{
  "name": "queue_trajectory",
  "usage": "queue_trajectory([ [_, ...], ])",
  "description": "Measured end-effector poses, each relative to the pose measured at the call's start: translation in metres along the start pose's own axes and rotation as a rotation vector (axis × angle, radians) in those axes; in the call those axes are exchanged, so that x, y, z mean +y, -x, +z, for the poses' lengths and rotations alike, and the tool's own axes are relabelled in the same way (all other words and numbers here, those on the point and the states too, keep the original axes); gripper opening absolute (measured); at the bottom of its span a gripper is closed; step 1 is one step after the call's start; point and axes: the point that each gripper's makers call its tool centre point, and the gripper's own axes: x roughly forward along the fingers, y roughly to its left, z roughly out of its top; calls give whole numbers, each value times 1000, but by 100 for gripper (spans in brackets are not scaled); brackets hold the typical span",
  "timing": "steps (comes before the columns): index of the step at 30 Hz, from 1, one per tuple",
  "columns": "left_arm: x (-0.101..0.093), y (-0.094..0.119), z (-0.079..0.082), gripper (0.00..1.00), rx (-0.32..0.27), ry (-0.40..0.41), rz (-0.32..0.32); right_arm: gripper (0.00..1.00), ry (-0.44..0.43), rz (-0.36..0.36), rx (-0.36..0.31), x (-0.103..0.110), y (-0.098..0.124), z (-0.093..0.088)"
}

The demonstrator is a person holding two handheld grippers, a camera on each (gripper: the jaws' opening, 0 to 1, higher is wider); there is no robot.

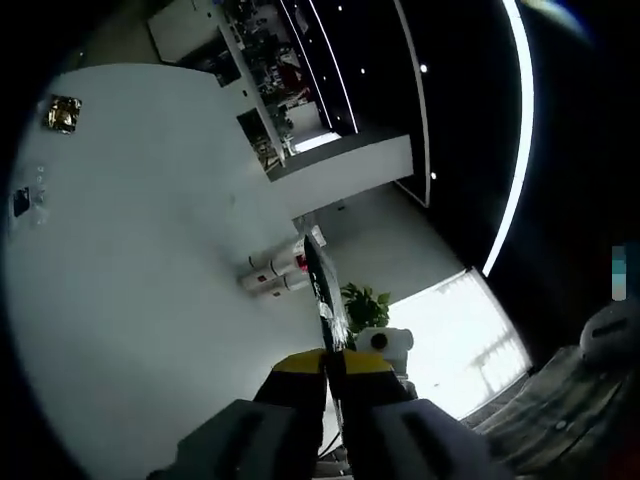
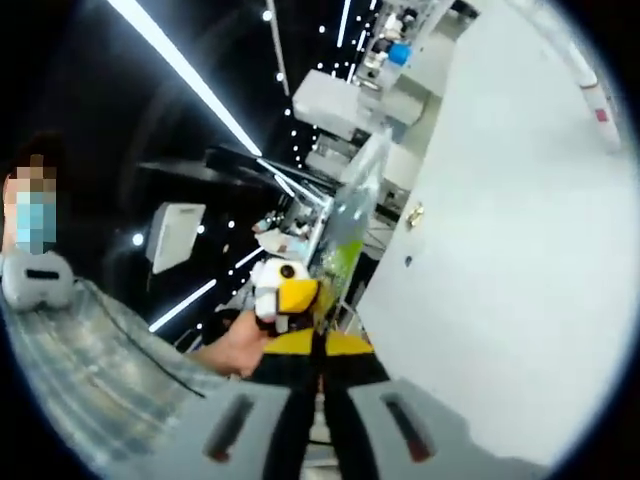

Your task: Arrange the skincare products in the storage area until every visible bottle or jar stands upright without overlapping.

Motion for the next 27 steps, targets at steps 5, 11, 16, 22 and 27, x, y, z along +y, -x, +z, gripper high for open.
queue_trajectory([
  [5, 7, -15, 20, 2, -34, -38, 31, 4, 9, -58, -82, -16, 0, 19],
  [11, 20, -39, 53, 2, -59, -24, 42, 3, -29, -91, -126, -34, 6, 33],
  [16, 33, -65, 66, 2, -38, -45, 57, 0, -63, -154, -221, -55, 13, 57],
  [22, 51, -97, 82, 2, 15, -78, 95, 0, -112, -219, -307, -84, 22, 82],
  [27, 70, -122, 91, 2, 51, -93, 123, 0, -129, -285, -348, -108, 29, 98],
])
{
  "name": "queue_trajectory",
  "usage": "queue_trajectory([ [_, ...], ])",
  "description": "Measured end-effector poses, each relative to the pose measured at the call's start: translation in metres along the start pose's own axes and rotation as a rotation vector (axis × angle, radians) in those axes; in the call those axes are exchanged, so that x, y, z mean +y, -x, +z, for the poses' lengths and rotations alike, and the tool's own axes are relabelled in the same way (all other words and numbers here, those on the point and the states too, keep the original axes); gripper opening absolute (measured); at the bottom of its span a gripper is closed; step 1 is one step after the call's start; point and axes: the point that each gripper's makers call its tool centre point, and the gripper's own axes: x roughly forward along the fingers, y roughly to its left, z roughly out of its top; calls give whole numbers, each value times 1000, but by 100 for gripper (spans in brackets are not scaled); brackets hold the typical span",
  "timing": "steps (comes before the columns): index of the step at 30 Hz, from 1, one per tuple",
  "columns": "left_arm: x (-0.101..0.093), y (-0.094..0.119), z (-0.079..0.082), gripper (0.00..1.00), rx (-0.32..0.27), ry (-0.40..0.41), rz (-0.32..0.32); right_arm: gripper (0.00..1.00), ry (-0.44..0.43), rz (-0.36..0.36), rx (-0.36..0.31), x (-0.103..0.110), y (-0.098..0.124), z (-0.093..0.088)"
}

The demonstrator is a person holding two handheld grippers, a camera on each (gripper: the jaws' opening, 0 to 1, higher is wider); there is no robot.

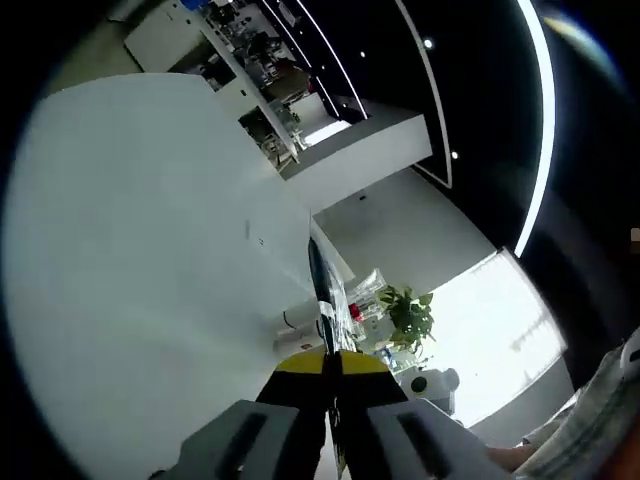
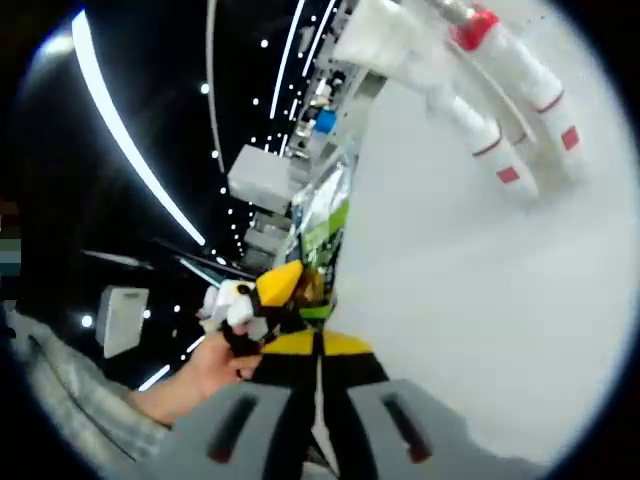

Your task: Arrange the skincare products in the storage area until every visible bottle or jar stands upright without overlapping.

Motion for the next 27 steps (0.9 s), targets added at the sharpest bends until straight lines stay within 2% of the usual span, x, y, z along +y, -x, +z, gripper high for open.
queue_trajectory([
  [7, 24, -29, 8, 2, 15, 22, 47, 0, -18, -91, -62, -32, -9, 21],
  [10, 35, -38, 14, 3, 1, 68, 53, 0, -35, -113, -80, -43, -13, 29],
  [13, 45, -47, 16, 3, 8, 68, 80, 0, -41, -138, -83, -54, -19, 31],
  [16, 54, -55, 14, 3, 34, 76, 101, 0, -71, -166, -91, -70, -20, 34],
  [21, 65, -67, 16, 3, 46, 95, 114, 0, -91, -180, -106, -81, -23, 41],
  [27, 80, -78, 7, 5, 72, 121, 145, 0, -122, -211, -114, -102, -21, 43],
])
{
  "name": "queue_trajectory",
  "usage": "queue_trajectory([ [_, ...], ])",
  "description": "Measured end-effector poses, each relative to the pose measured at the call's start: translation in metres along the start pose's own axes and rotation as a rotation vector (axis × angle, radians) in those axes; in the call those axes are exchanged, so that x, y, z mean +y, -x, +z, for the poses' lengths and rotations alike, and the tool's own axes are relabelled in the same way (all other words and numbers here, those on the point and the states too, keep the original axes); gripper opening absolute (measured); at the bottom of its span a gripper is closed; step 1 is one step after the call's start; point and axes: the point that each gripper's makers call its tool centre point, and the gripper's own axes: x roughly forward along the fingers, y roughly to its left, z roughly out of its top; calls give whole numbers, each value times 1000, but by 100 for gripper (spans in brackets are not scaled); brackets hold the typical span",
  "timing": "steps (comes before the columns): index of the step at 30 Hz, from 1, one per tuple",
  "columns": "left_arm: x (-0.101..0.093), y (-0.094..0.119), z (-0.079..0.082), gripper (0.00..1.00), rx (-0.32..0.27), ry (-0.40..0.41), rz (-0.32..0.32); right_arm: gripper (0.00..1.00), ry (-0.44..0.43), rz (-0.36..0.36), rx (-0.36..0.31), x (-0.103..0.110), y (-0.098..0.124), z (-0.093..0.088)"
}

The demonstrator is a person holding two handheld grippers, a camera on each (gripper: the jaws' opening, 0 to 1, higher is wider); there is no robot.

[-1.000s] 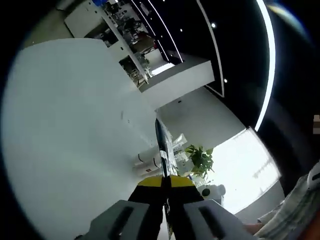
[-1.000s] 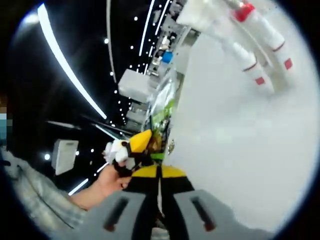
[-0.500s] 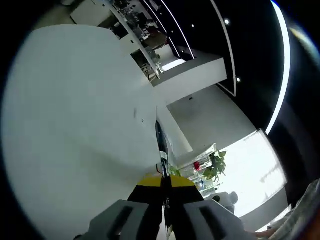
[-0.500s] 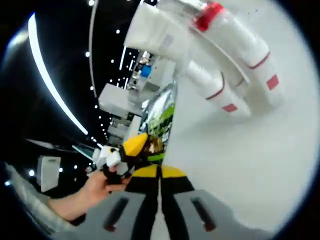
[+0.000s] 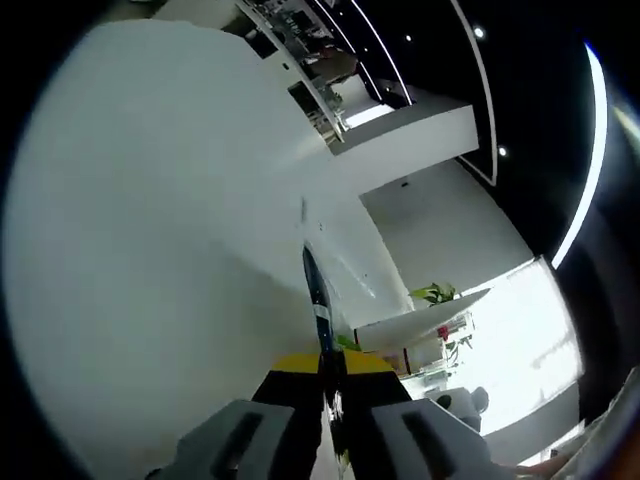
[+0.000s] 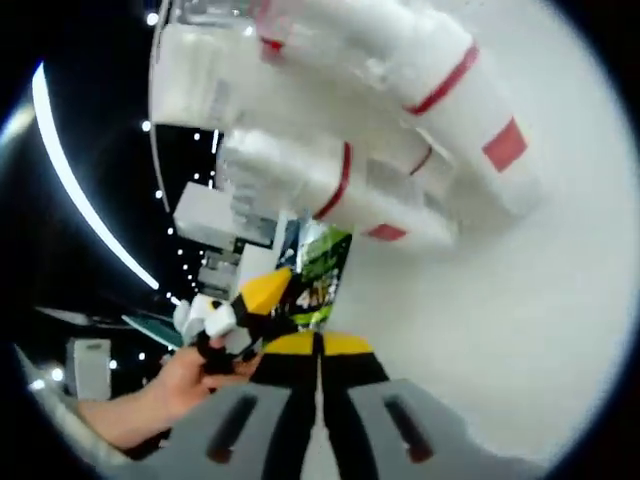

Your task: Arrange the skincare products in the storage area until every visible bottle or jar stands upright without overlapping.

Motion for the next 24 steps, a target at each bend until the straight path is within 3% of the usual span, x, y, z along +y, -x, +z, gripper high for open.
queue_trajectory([
  [3, 6, -4, -5, 8, 19, 7, 17, 0, -8, -21, -6, -11, 0, 3],
  [6, 12, -6, -8, 19, 39, 24, 55, 0, -26, -32, -6, -17, 0, 5],
  [8, 13, -3, -2, 25, 14, -18, 67, 0, -37, -36, -18, -19, 0, 6],
  [12, 14, 4, -2, 32, 27, -54, 89, 0, -56, -55, -29, -28, 0, 7],
  [17, 10, 16, -4, 33, 25, -102, 94, 0, -139, -81, -39, -36, -2, 6],
  [20, 9, 23, -11, 34, 26, -115, 93, 0, -125, -101, -11, -37, -5, 1],
  [22, 10, 27, -15, 34, 26, -115, 97, 1, -57, -131, -1, -39, -4, -2],
  [24, 11, 31, -19, 34, 23, -105, 100, 5, -38, -117, 7, -30, -5, -4],
])
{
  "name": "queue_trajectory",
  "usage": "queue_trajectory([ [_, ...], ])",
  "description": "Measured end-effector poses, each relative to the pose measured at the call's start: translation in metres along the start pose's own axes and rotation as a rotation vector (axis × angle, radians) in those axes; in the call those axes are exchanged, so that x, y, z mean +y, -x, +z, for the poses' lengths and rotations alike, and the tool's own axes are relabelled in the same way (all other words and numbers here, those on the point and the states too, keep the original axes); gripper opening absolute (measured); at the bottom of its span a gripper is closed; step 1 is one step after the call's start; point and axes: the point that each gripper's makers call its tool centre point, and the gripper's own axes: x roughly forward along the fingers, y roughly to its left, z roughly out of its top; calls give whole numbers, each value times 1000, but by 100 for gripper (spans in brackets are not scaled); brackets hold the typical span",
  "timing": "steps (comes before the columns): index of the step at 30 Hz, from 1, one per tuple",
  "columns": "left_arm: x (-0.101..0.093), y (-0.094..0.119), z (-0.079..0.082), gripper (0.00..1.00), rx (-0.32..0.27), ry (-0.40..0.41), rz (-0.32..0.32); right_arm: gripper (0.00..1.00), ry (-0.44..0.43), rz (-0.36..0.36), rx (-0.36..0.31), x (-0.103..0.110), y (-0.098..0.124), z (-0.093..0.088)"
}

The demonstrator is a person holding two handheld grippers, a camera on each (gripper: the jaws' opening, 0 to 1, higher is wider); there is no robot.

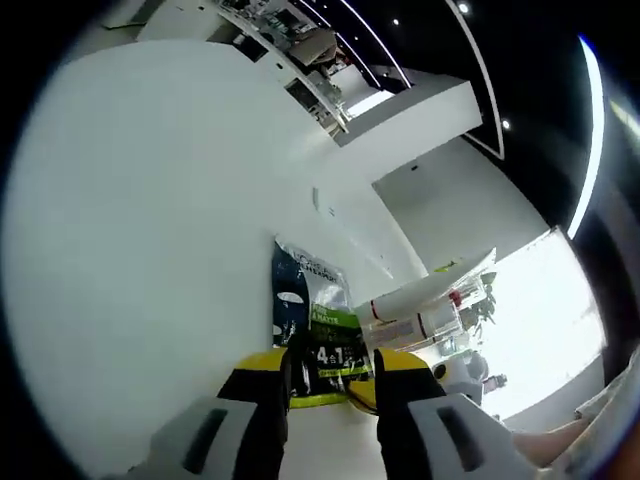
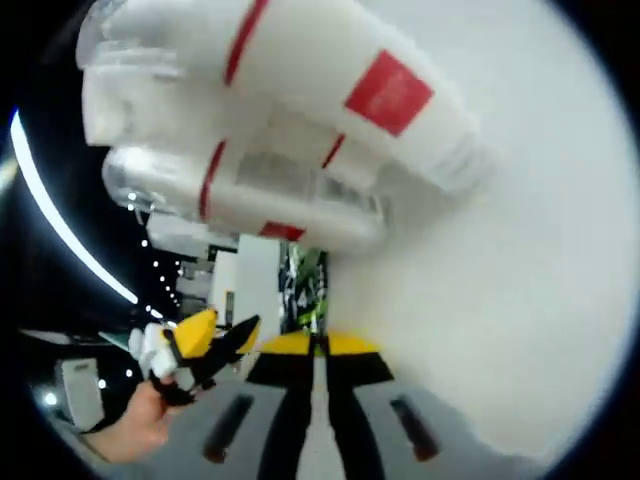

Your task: Arrange the skincare products in the storage area until every visible bottle or jar stands upright without overlapping.

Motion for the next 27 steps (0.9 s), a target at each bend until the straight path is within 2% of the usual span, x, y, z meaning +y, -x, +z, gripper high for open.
queue_trajectory([
  [8, -10, 22, -12, 34, -20, -4, 0, 21, 63, -44, -14, 8, 12, -2],
  [11, -11, 35, -18, 36, -20, -35, 10, 28, 113, -81, -16, 7, 23, -4],
  [14, -8, 55, -25, 38, -24, -69, 42, 29, 133, -82, -22, 11, 34, -8],
  [20, 17, 92, -36, 42, -38, -131, 134, 29, 182, -68, -43, 18, 63, -21],
  [22, 28, 106, -41, 45, -40, -161, 177, 29, 185, -49, -52, 22, 72, -26],
  [25, 30, 121, -42, 55, -56, -161, 163, 29, 260, -25, -70, 30, 85, -33],
  [27, 40, 141, -38, 58, -65, -189, 213, 29, 293, -6, -70, 36, 92, -38],
])
